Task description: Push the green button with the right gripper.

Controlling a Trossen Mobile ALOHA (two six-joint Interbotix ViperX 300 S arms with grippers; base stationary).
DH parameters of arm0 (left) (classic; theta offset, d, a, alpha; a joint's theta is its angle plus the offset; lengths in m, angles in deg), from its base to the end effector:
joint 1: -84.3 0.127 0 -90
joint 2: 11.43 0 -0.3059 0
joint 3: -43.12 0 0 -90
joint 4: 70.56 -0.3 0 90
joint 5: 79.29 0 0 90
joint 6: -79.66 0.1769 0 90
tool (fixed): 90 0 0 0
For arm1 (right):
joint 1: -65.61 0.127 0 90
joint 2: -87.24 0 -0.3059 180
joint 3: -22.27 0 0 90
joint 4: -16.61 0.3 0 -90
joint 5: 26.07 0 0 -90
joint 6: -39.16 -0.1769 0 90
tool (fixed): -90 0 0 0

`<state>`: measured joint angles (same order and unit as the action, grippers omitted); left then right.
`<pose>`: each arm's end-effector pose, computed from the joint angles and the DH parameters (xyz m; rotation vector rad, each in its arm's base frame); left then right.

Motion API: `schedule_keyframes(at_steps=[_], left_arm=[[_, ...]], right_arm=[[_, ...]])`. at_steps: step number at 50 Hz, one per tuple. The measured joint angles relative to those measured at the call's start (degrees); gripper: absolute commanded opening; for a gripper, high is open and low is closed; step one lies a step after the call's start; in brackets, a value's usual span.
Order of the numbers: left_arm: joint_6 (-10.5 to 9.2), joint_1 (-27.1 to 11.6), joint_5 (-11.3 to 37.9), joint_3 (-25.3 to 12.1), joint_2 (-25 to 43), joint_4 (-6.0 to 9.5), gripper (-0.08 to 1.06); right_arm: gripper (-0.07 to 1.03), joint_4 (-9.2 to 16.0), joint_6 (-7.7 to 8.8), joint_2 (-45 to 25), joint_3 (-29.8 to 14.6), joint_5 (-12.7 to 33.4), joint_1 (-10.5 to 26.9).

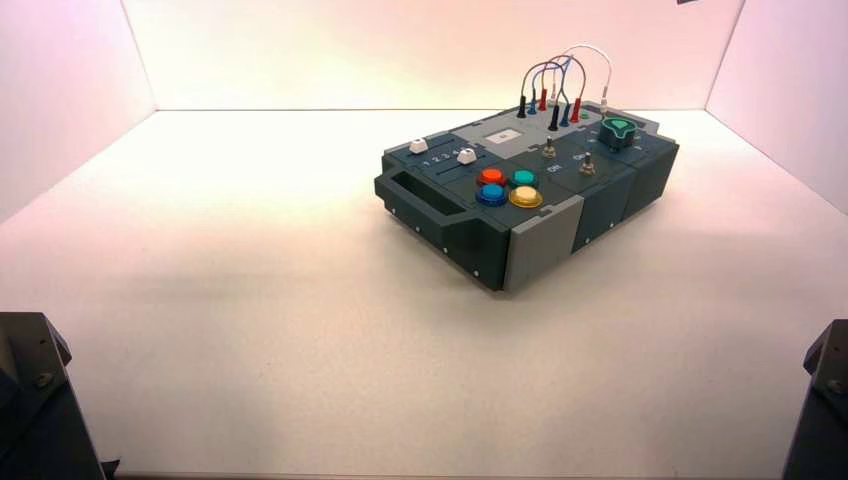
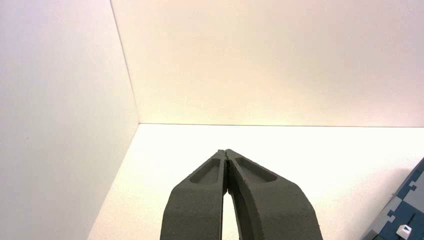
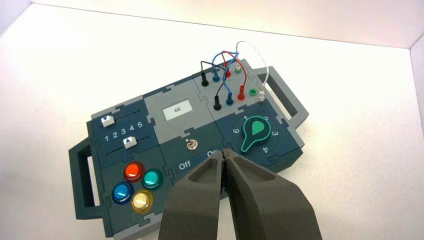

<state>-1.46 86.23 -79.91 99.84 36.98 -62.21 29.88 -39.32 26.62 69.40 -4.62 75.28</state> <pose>0.2576 0.0090 0.2331 0.0051 0.2535 0.0339 0.2669 0.0605 0.1919 -0.0143 0.6780 0.2380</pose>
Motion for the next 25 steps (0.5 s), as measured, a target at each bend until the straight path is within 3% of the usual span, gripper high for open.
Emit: schedule_keyframes(at_steps=[25], left_arm=[[0.0,0.0,0.0,-0.1,-1.1,-0.09,-0.03]], right_arm=[[-0.02,0.0,0.0,0.4,-0.1,0.0,0.2]])
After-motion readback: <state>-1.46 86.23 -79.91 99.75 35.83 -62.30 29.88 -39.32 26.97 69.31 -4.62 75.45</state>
